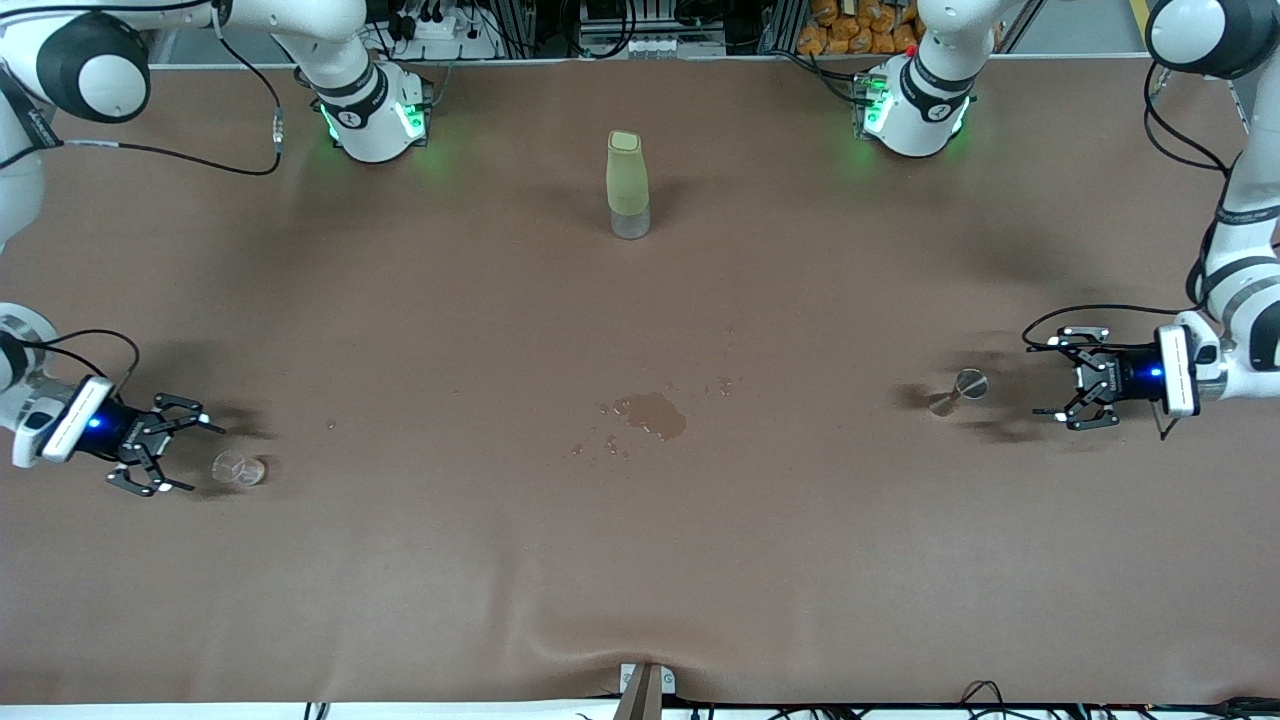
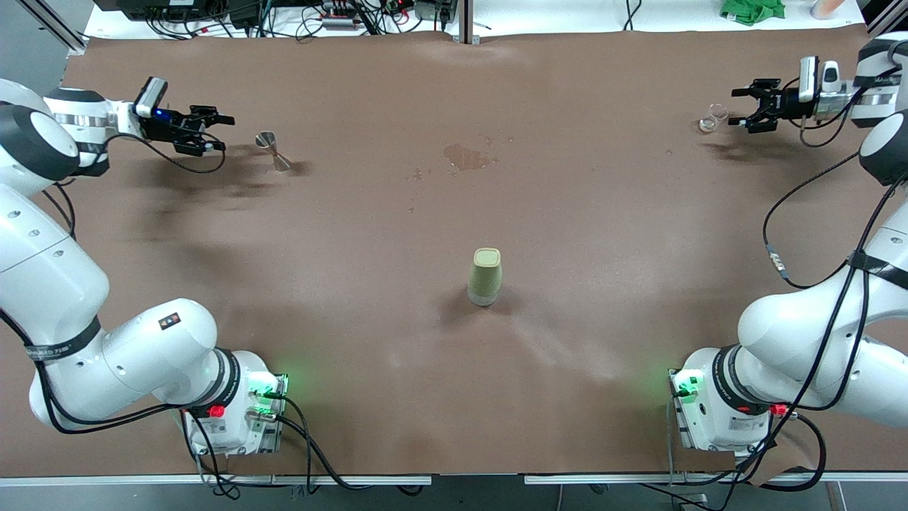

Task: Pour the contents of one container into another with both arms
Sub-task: 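Lower the right gripper around the beaker while the left gripper surrounds the jigger, then close the right gripper on the beaker while the left gripper grips the jigger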

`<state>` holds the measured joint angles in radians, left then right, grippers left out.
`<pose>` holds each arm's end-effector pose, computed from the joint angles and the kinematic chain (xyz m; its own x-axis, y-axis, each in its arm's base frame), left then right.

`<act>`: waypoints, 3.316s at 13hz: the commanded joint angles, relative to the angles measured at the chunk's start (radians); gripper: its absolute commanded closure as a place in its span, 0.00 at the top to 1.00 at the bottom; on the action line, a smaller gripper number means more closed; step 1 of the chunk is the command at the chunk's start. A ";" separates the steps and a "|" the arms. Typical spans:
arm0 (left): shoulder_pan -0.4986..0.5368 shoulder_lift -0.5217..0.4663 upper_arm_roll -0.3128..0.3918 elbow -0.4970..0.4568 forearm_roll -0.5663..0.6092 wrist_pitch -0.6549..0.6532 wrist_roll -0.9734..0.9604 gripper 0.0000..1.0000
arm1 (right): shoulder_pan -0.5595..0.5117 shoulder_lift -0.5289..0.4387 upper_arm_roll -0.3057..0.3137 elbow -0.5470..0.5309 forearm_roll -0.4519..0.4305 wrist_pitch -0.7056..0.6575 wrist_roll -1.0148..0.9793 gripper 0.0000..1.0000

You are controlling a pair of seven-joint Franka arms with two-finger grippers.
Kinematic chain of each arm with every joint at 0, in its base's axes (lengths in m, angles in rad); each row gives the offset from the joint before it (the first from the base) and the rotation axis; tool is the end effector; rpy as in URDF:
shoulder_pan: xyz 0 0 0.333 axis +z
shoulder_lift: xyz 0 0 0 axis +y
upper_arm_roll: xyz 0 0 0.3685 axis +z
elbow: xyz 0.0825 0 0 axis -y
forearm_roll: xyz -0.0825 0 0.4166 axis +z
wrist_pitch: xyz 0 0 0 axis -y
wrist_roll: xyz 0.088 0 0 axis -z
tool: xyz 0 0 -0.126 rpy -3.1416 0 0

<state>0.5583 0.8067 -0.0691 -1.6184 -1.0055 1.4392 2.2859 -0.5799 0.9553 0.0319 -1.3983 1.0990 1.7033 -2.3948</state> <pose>0.6278 0.2102 0.1738 0.2154 -0.2055 0.9547 -0.9765 -0.0356 0.2127 0.6824 -0.3039 0.1362 0.0959 0.3783 0.9207 0.9534 -0.3008 0.0243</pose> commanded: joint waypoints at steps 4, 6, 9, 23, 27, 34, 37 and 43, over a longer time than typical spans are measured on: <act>-0.031 0.057 0.006 0.028 -0.077 -0.013 0.138 1.00 | -0.046 0.052 0.020 0.030 0.032 -0.053 -0.081 1.00; -0.034 0.075 0.006 0.028 -0.079 0.004 0.188 0.96 | -0.048 0.063 0.020 0.033 0.044 -0.053 -0.116 1.00; -0.038 0.094 0.006 0.028 -0.100 0.014 0.219 0.94 | -0.046 0.080 0.020 0.035 0.076 -0.050 -0.133 1.00; -0.074 0.135 0.006 0.037 -0.139 0.067 0.240 0.83 | -0.018 0.158 0.023 0.076 0.145 -0.004 -0.190 1.00; -0.077 0.137 0.008 0.035 -0.124 0.070 0.254 0.81 | 0.005 0.158 0.023 0.076 0.153 -0.004 -0.188 1.00; -0.103 0.143 0.011 0.031 -0.111 0.104 0.299 0.71 | 0.035 0.158 0.022 0.073 0.183 0.002 -0.187 1.00; -0.106 0.143 0.011 0.023 -0.104 0.110 0.310 0.71 | 0.040 0.168 0.022 0.073 0.183 0.021 -0.188 1.00; -0.112 0.138 0.009 -0.003 -0.030 0.109 0.328 0.69 | 0.040 0.177 0.022 0.073 0.183 0.029 -0.188 1.00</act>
<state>0.4626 0.9463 -0.0674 -1.6078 -1.0713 1.5461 2.5890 -0.5450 1.1088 0.0532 -1.3552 1.2584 1.7301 -2.5769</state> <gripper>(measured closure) 0.291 0.000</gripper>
